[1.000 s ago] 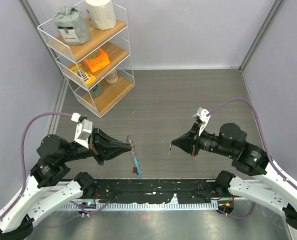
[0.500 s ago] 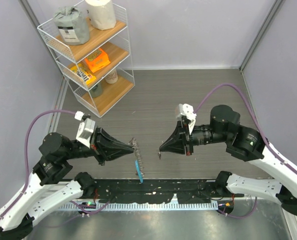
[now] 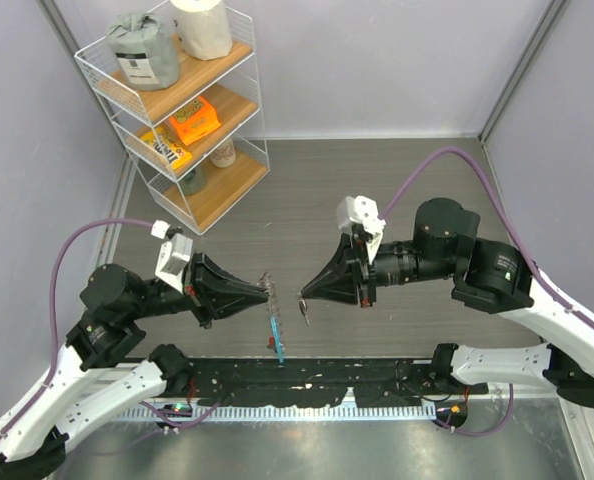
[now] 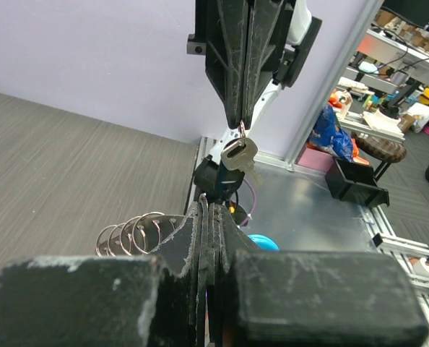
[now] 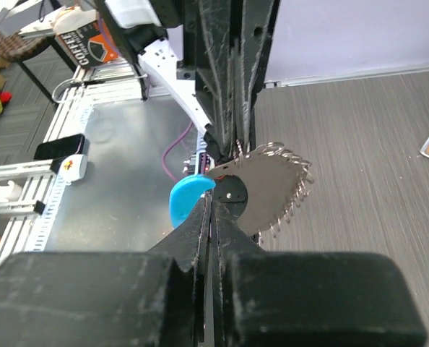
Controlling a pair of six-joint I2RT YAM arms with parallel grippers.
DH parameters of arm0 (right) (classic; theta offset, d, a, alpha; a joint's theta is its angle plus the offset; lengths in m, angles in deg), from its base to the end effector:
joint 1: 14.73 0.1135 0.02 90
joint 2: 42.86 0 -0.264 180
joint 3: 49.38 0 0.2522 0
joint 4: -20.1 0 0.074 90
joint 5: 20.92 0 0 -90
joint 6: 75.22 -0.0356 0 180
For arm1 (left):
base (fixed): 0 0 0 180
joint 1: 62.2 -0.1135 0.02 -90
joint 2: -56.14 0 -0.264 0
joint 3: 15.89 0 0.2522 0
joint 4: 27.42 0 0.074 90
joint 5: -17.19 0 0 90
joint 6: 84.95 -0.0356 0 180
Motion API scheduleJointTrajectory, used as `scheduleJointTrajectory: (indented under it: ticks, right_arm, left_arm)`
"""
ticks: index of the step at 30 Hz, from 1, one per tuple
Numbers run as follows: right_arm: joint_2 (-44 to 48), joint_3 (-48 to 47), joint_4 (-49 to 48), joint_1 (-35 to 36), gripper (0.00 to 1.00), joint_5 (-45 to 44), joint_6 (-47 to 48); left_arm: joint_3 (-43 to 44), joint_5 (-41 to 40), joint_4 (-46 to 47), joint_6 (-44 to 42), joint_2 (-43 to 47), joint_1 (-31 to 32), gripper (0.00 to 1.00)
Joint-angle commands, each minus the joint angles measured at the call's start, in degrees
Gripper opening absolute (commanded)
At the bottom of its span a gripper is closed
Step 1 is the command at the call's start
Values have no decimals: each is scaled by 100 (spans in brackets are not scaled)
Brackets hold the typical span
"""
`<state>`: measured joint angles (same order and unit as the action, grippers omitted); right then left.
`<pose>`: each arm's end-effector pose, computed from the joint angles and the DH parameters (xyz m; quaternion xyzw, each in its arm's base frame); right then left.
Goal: Put the keys on the keyring
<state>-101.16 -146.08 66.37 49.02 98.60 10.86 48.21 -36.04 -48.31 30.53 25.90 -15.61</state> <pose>0.0652 0.1718 0.4804 -0.5087 0.5485 0.5133 0.4207 0.0541 -0.0882 0.4100 0.3509 0.5357 -0.5956 0.4849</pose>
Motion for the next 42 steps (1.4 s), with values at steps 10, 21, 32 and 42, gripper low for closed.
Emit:
scheduleJointTrajectory:
  ticks: [10, 21, 32, 42]
  right_arm:
    - [-875, -1031, 739, 199, 6, -1414, -513]
    - [-1280, -1497, 880, 366, 6, -1572, -618]
    - [-1693, -1910, 923, 524, 6, -1607, -627]
    - [-1816, -2007, 897, 595, 6, -1651, -627]
  left_arm:
    - [247, -838, -218, -244, 255, -18, 0]
    - [142, -1164, -323, -368, 440, -18, 0]
    - [133, -1278, -420, -420, 519, -18, 0]
    - [116, -1252, -411, -447, 510, -18, 0]
